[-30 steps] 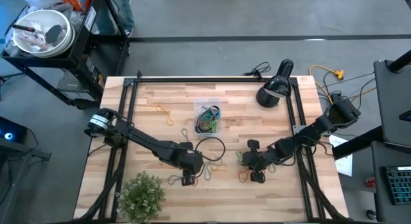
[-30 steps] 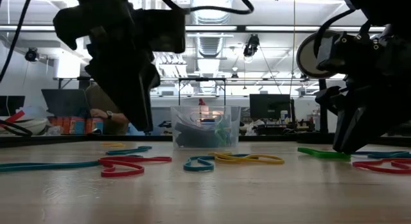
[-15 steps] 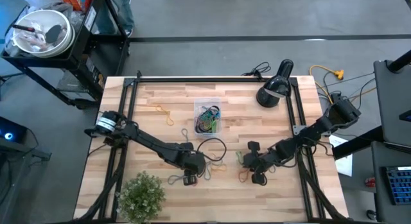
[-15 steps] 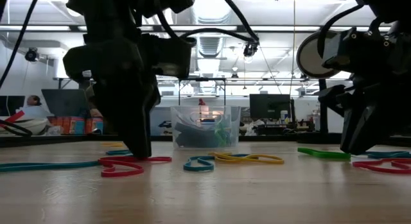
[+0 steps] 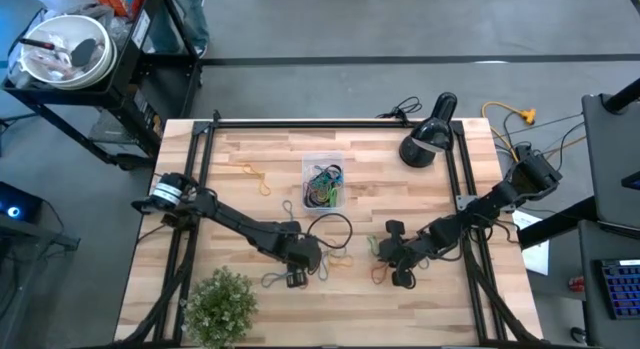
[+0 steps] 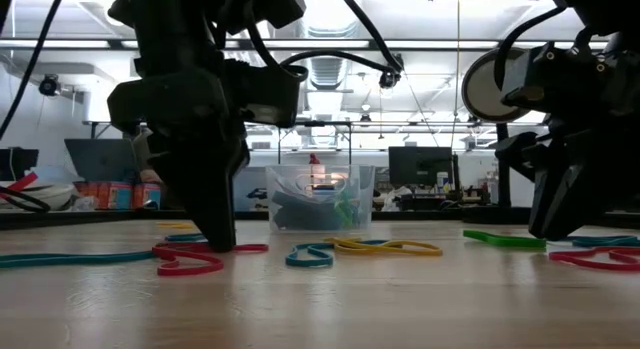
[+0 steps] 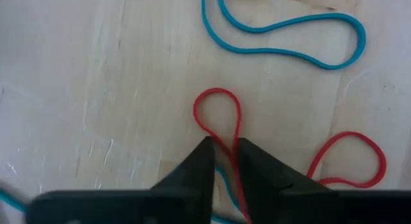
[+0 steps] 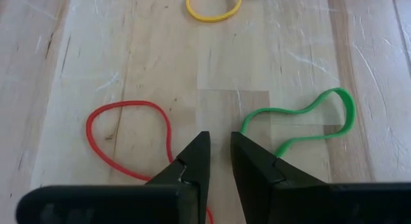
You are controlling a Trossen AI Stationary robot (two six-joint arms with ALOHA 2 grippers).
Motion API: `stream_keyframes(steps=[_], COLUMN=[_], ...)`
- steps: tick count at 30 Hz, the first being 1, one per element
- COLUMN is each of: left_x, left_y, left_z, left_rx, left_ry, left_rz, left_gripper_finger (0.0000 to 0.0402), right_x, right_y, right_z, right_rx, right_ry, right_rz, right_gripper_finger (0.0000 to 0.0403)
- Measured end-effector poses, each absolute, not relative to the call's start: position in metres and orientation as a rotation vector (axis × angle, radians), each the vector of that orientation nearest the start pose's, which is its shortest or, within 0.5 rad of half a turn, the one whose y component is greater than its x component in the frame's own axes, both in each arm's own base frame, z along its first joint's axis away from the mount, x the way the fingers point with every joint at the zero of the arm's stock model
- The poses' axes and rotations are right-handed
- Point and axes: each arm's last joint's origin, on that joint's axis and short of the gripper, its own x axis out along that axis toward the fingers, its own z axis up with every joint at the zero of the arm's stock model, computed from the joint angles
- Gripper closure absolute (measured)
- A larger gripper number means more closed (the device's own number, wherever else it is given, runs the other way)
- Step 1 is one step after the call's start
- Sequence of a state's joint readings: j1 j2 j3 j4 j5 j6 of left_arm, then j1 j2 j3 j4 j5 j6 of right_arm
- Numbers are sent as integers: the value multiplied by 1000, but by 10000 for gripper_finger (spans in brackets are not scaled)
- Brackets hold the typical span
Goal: Pick and place rubber bands into bin
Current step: Put the red rubber band into the transparent bin
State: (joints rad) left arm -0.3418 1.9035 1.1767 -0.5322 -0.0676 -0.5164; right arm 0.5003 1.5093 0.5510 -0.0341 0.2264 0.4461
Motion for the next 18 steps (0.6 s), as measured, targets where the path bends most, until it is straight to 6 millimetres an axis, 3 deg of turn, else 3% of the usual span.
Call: stream_keyframes(steps=[3, 10, 18], left_x=[339, 340, 346], left_y=[-118, -118, -135], left_z=[142, 148, 184], left_rx=[-182, -125, 97], left_ry=[1265, 1242, 1055], left_rz=[64, 57, 97], left_gripper_finger=[394, 401, 401], right_x=[219, 219, 220], right_y=[112, 113, 113], right_z=[121, 121, 121], right_rx=[58, 60, 61], right_ry=[957, 953, 950], right_rz=[39, 39, 40], right_gripper_finger=[347, 344, 346])
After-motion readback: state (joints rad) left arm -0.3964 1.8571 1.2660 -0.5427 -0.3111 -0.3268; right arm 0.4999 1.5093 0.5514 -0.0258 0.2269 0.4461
